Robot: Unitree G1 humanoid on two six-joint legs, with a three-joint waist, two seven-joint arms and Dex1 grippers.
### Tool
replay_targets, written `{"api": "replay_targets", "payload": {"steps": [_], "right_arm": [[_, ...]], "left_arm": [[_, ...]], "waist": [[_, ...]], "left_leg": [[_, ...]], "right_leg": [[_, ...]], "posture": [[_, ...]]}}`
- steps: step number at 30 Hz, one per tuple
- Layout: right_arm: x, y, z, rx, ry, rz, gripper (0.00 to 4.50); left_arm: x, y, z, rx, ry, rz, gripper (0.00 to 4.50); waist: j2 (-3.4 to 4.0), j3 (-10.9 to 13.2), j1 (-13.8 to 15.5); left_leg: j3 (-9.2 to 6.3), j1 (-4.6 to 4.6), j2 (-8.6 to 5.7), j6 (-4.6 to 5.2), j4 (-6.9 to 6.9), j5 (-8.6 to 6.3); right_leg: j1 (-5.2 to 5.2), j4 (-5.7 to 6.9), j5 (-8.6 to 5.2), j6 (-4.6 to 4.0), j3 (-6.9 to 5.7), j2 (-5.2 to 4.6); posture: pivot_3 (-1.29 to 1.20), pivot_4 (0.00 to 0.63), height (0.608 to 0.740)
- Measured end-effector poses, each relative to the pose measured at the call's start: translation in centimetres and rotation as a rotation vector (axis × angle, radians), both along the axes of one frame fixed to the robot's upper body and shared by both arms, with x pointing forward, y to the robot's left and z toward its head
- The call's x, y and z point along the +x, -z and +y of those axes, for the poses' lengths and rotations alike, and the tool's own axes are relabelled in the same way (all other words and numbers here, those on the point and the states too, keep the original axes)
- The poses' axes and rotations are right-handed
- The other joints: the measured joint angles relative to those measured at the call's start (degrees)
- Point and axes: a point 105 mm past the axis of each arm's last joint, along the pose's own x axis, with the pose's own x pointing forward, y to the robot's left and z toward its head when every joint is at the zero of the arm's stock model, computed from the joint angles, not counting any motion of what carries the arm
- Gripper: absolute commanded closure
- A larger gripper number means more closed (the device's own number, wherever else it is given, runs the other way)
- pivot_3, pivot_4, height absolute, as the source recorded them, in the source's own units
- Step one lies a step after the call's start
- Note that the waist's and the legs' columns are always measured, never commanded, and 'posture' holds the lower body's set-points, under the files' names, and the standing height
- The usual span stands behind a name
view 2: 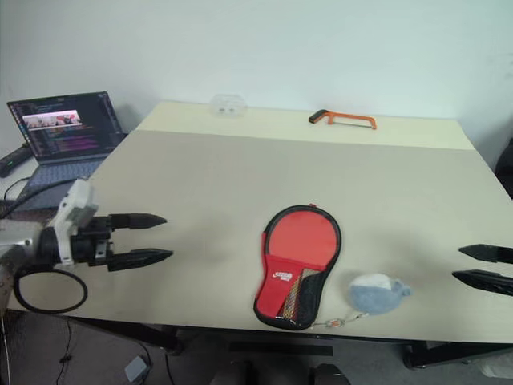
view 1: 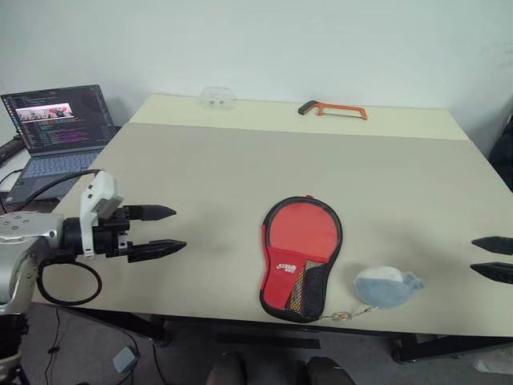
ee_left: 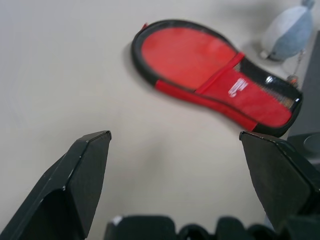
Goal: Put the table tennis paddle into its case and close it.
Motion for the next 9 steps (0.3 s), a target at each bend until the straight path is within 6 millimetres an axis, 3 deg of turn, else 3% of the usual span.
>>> {"api": "replay_targets", "payload": {"steps": [9], "right_arm": [[-1.3,0.5,1.8,0.025,-0.069,0.038,0.01]], "left_arm": [[-0.7,0.7,2.7,0.019,-0.117,0.018,0.0]], "waist": [[-0.01,0.0,-0.84]], "left_leg": [[0.04,-0.06,0.02,0.0,-0.29,0.0]], "right_leg": [[-0.18,0.0,-0.03,-0.05,0.0,0.0]], "posture": [[0.0,0.15,0.74]]}}
